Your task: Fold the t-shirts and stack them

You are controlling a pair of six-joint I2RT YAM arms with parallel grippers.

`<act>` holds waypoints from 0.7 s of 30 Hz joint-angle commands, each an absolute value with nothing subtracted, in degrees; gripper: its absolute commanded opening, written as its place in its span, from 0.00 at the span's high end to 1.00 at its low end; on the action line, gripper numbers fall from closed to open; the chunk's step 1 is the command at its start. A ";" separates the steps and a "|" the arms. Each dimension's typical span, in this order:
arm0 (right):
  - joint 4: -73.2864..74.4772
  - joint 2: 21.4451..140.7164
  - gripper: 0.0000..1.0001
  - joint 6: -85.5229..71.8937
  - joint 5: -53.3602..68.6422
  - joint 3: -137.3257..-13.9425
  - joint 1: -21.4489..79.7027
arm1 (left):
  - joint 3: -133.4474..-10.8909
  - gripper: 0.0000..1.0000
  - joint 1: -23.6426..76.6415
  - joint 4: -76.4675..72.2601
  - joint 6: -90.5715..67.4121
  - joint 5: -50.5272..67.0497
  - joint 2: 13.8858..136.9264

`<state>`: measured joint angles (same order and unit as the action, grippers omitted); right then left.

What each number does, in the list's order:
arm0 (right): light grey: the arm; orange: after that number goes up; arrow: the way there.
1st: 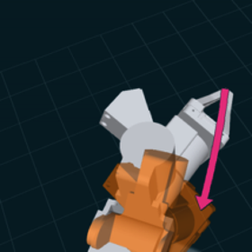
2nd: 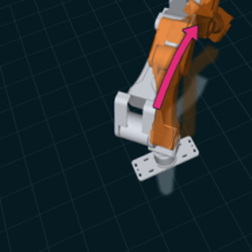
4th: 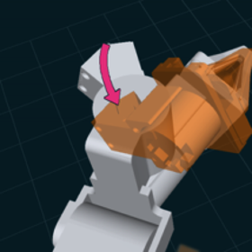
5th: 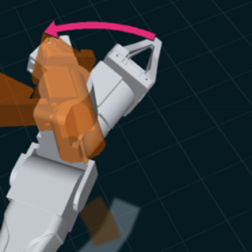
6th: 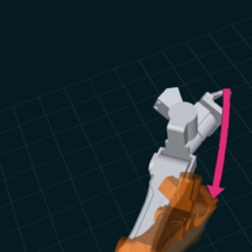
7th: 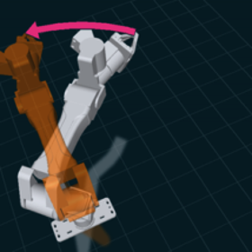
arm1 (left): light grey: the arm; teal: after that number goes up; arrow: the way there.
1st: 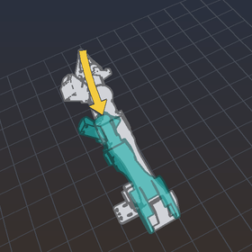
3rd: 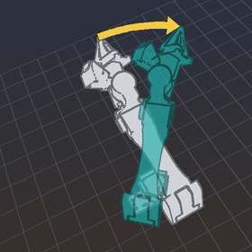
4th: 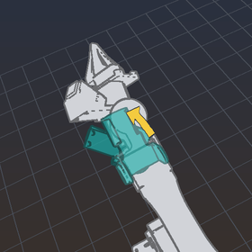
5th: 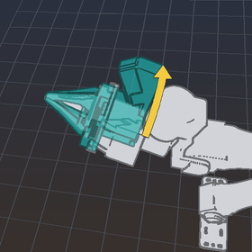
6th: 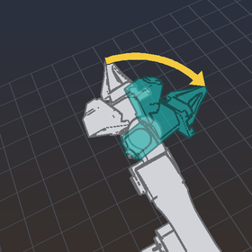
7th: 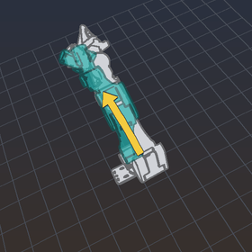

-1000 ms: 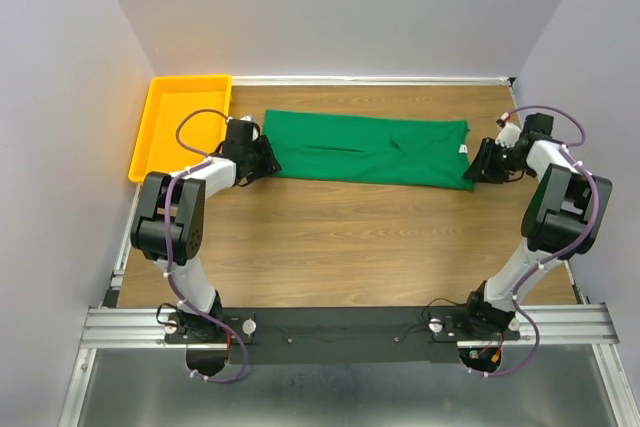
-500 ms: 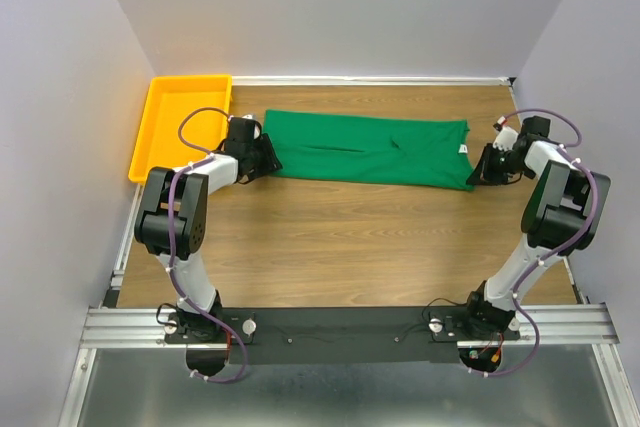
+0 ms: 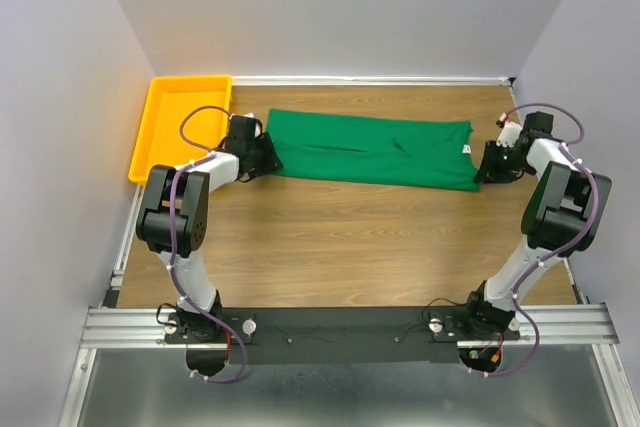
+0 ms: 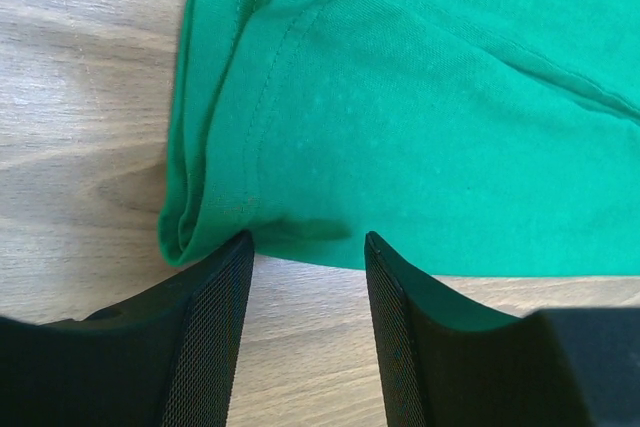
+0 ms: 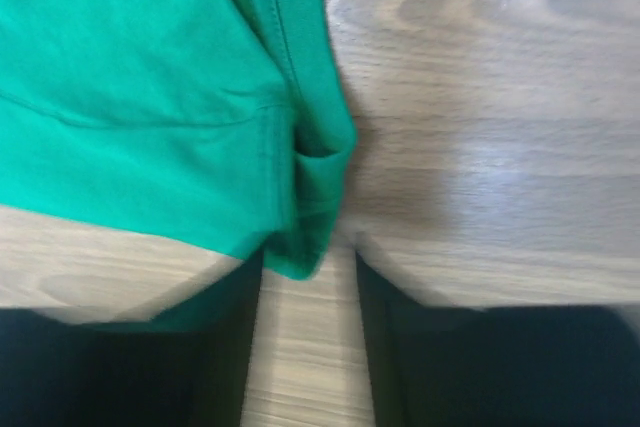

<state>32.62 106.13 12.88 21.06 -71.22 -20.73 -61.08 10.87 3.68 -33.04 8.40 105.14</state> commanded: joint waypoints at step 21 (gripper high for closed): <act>16.44 122.75 0.01 37.37 0.99 -94.28 46.66 | -50.11 0.03 3.34 18.89 -25.84 -2.11 43.70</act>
<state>23.44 112.92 42.11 16.01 -84.88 44.16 -55.22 3.55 8.95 -24.71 -0.45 49.30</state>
